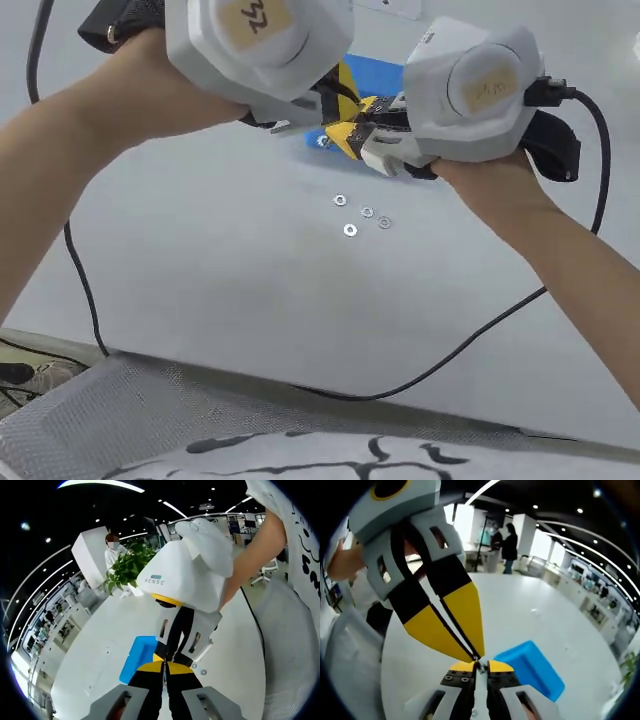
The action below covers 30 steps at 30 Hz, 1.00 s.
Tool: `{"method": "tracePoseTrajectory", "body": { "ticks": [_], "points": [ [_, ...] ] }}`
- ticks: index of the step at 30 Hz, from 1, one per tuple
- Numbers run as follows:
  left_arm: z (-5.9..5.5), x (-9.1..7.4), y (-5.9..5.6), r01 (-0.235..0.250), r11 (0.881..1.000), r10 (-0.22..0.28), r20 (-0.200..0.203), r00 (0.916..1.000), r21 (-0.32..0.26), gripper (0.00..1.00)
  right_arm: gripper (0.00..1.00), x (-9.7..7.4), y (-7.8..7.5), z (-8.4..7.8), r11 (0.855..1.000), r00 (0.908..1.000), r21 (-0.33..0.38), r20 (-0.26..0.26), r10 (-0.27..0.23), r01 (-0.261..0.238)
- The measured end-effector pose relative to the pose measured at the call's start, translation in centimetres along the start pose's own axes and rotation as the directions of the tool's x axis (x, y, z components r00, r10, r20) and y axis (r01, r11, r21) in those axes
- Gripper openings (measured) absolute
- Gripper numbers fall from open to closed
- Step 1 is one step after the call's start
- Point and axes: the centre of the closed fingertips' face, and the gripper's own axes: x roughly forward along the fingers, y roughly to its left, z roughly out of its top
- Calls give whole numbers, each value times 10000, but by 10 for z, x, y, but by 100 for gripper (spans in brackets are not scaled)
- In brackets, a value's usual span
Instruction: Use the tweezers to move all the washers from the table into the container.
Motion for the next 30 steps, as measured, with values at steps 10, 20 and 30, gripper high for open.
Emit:
{"method": "tracePoseTrajectory", "body": {
  "ticks": [10,20,30],
  "points": [
    [1,7,23,50,9993,-55,123,9999,360,0,3,2,-21,12,9996,9994,230,315,-150,143],
    [-7,23,46,28,9995,-35,221,9998,320,0,3,16,-48,10,9992,9990,185,263,-358,353],
    [-29,43,57,138,9997,-128,451,9989,-219,0,3,39,-58,-1,9991,9996,352,-120,-252,256]
  ]
}}
